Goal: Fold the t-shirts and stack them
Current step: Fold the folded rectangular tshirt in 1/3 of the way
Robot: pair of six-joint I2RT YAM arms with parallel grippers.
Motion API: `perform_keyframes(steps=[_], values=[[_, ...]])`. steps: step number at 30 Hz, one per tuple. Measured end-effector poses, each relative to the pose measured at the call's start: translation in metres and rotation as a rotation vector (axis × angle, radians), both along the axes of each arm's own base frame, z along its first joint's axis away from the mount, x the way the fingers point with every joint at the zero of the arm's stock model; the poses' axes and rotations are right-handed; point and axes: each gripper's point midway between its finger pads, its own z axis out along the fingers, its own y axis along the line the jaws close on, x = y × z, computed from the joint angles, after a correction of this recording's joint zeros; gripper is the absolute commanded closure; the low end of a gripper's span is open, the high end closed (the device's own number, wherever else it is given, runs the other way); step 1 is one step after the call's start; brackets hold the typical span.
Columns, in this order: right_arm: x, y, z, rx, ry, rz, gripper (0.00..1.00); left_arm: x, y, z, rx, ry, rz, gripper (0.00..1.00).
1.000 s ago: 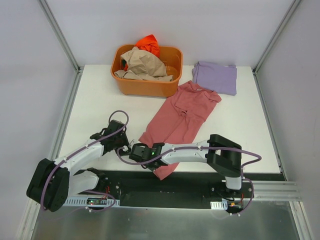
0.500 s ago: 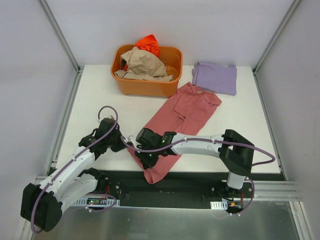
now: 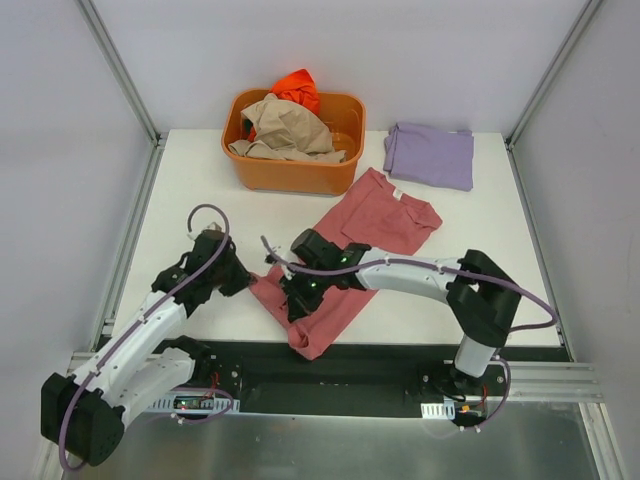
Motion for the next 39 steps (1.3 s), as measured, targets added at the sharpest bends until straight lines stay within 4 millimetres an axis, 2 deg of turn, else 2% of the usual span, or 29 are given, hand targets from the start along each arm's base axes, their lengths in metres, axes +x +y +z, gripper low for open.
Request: perform_keyframes(steps=[4, 13, 19, 22, 26, 31, 34, 36, 37, 39], values=[[0.033, -0.027, 0.0, -0.018, 0.014, -0.107, 1.0, 0.027, -0.022, 0.013, -0.062, -0.039, -0.035, 1.0], [0.109, -0.088, 0.022, -0.009, -0.01, -0.338, 1.0, 0.102, -0.08, 0.044, -0.145, -0.096, -0.116, 1.0], [0.149, -0.128, 0.021, -0.036, -0.02, -0.468, 1.0, 0.137, -0.109, 0.051, -0.158, -0.109, -0.169, 1.0], [0.163, -0.143, 0.02, -0.046, -0.021, -0.519, 1.0, 0.148, -0.12, 0.051, -0.166, -0.103, -0.196, 1.0], [0.173, -0.155, 0.017, -0.057, -0.017, -0.553, 1.0, 0.163, -0.136, 0.044, -0.17, -0.085, -0.234, 0.98], [0.18, -0.165, 0.001, -0.103, 0.001, -0.584, 1.0, 0.176, -0.149, 0.025, -0.168, -0.041, -0.269, 0.96], [0.184, -0.17, -0.009, -0.131, 0.011, -0.604, 0.95, 0.18, -0.154, 0.011, -0.167, -0.011, -0.286, 0.94], [0.187, -0.174, -0.014, -0.145, 0.017, -0.619, 0.94, 0.182, -0.156, 0.003, -0.163, 0.007, -0.287, 0.9], [0.189, -0.176, -0.016, -0.152, 0.018, -0.627, 0.87, 0.182, -0.156, 0.001, -0.16, 0.011, -0.288, 0.84], [0.195, -0.18, -0.025, -0.178, 0.023, -0.654, 0.74, 0.184, -0.156, -0.004, -0.147, 0.014, -0.291, 0.6]])
